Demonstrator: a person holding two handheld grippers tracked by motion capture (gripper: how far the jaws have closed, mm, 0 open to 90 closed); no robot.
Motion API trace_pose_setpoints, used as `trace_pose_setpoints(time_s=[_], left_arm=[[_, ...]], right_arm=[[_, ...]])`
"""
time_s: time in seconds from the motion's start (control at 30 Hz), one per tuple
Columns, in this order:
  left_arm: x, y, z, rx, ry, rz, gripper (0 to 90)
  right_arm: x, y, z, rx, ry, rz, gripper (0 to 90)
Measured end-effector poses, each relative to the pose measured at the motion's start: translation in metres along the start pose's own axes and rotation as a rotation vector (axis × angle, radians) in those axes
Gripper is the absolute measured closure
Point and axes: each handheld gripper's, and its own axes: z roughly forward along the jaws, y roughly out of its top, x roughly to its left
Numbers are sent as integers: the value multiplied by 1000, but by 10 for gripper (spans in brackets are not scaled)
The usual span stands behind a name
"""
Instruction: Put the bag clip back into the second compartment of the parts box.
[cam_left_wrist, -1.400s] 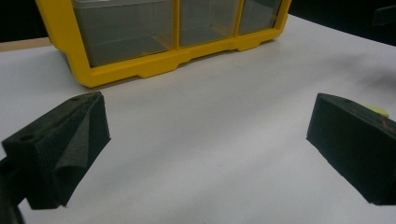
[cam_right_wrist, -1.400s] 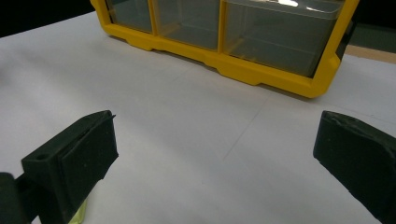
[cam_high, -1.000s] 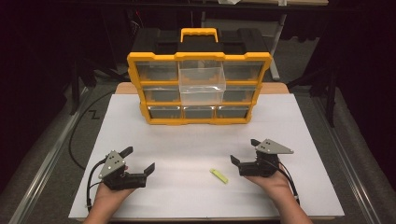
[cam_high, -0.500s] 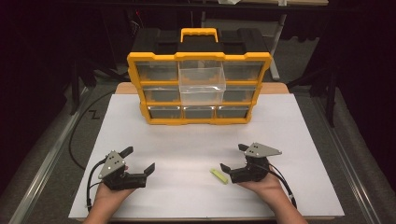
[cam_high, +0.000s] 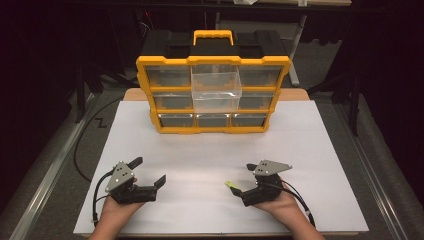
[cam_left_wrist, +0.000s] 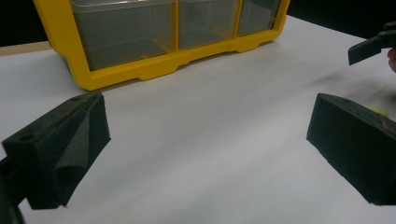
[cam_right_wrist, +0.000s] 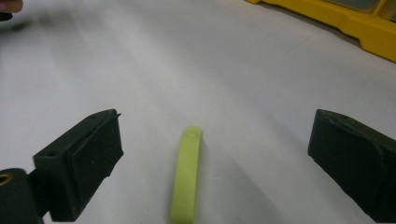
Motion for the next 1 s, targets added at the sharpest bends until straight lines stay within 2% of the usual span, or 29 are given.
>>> trace_pose_setpoints(time_s=[0.2, 0.3, 0.4, 0.47, 0.63, 0.7, 0.73, 0.83, 0.87, 1.0], left_arm=[[0, 0, 0, 5, -4, 0, 7], [0, -1, 1, 15, 6, 12, 7], [0, -1, 2, 33, -3, 11, 6], [0, -1, 3, 26, -6, 9, 4], [1, 0, 1, 13, -11, 4, 4], [1, 0, 1, 11, -12, 1, 4], [0, 0, 1, 12, -15, 2, 4], [0, 0, 1, 12, -18, 2, 4], [0, 0, 1, 14, -19, 1, 4], [0, 0, 1, 19, -17, 5, 4]], right_arm=[[5, -2, 2, 38, -5, -18, 100], [6, -3, 3, 56, 0, -18, 142], [7, -3, 5, 79, -3, -20, 169], [7, -4, 6, 93, -5, -22, 197], [8, -4, 8, 122, 0, -28, 343], [8, -4, 8, 124, 0, -28, 367], [9, -3, 8, 133, -2, -28, 430], [9, -3, 8, 137, 1, -26, 482], [10, -3, 8, 150, 4, -27, 538], [12, -3, 11, 171, 8, -31, 613]])
